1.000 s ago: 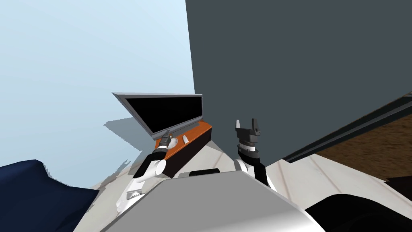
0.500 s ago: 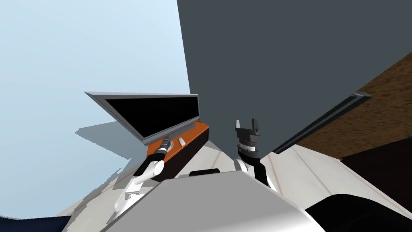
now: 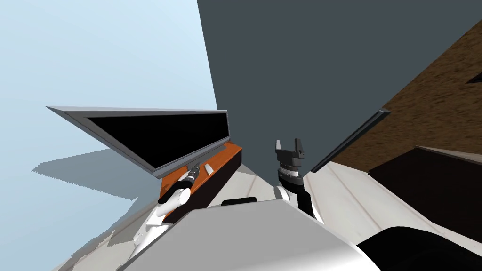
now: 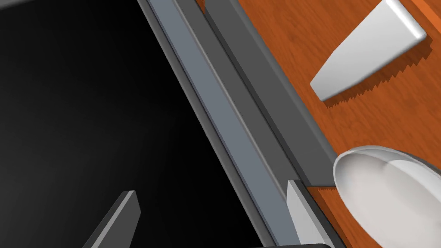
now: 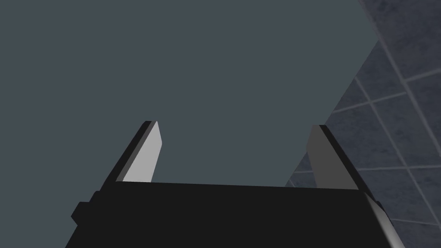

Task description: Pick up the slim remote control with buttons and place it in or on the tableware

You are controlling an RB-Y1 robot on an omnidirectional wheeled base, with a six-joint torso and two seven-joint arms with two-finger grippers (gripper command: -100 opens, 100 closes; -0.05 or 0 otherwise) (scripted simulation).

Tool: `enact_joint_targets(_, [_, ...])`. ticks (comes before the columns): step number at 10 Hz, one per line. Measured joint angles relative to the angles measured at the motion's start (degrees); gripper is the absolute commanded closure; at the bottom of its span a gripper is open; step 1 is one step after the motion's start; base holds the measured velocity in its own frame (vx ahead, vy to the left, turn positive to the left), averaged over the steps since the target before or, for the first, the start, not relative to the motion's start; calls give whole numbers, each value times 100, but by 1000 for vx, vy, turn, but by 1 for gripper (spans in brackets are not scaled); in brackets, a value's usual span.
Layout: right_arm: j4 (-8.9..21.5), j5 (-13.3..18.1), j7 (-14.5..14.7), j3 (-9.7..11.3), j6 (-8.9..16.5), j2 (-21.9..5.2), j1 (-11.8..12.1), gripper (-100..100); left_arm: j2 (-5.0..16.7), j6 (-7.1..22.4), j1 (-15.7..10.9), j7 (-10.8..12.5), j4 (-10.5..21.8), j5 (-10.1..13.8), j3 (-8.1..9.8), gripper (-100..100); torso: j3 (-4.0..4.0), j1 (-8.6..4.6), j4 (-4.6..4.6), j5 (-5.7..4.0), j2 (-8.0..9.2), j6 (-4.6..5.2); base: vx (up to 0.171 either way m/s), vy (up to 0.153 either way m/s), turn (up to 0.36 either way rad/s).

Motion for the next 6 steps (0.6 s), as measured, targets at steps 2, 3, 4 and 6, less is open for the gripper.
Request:
enact_joint_targets(2, [0, 0, 0, 0, 0, 0, 0, 0, 110, 359, -92, -119, 242, 71, 97, -100, -2, -1, 0, -1, -3, 0, 40, 29, -178])
enact_joint_targets(3, [0, 0, 0, 0, 0, 0, -1, 0, 157, 548, -109, -196, 391, 106, 129, -100, -2, 2, 0, 0, -5, 4, 39, 34, -128])
enact_joint_targets(4, [0, 0, 0, 0, 0, 0, 0, 0, 200, 644, -42, -274, 499, 178, 99, -100, -2, 2, -1, 1, -2, -2, 22, 15, 23])
enact_joint_targets(6, [0, 0, 0, 0, 0, 0, -1, 0, 259, 883, -48, -354, 614, 210, 148, -100, -2, -2, 0, -1, -4, 4, 45, 31, -191])
